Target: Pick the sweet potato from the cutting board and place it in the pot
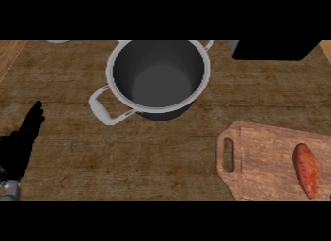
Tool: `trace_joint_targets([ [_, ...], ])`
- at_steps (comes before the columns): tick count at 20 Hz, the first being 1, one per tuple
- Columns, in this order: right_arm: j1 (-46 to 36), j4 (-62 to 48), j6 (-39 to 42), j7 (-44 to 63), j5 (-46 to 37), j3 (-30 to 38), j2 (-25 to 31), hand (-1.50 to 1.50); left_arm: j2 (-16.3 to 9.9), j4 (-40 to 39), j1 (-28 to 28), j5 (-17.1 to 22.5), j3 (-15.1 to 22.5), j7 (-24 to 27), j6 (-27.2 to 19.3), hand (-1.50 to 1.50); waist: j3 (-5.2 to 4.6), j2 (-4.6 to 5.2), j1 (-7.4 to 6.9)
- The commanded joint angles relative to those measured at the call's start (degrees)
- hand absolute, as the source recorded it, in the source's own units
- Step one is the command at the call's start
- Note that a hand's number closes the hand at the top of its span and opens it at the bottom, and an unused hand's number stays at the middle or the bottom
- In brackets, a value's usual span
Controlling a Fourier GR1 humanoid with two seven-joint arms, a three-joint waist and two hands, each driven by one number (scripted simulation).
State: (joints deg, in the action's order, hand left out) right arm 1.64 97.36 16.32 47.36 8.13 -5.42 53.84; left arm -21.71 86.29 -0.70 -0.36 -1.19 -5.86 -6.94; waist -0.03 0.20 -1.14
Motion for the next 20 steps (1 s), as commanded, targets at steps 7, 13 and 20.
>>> trace_joint_targets([
  [7,-5.5,-4.0,7.1,6.4,-7.6,-2.2,-7.5,-1.5,-0.1,4.9,-3.6,0.1,-3.7,-2.2,3.0,0.0,0.02,-0.27,0.97],
  [13,-12.4,-14.1,11.2,4.4,-11.2,-3.3,-11.5,-1.5,4.6,1.9,-1.9,-4.2,-1.1,-0.6,0.5,0.0,0.03,-0.13,0.81],
  [20,-12.4,-14.7,10.7,7.7,-16.2,-3.0,-17.4,-1.5,2.6,2.6,-2.4,-2.6,-5.3,-0.4,5.0,0.0,0.02,-0.22,0.91],
])
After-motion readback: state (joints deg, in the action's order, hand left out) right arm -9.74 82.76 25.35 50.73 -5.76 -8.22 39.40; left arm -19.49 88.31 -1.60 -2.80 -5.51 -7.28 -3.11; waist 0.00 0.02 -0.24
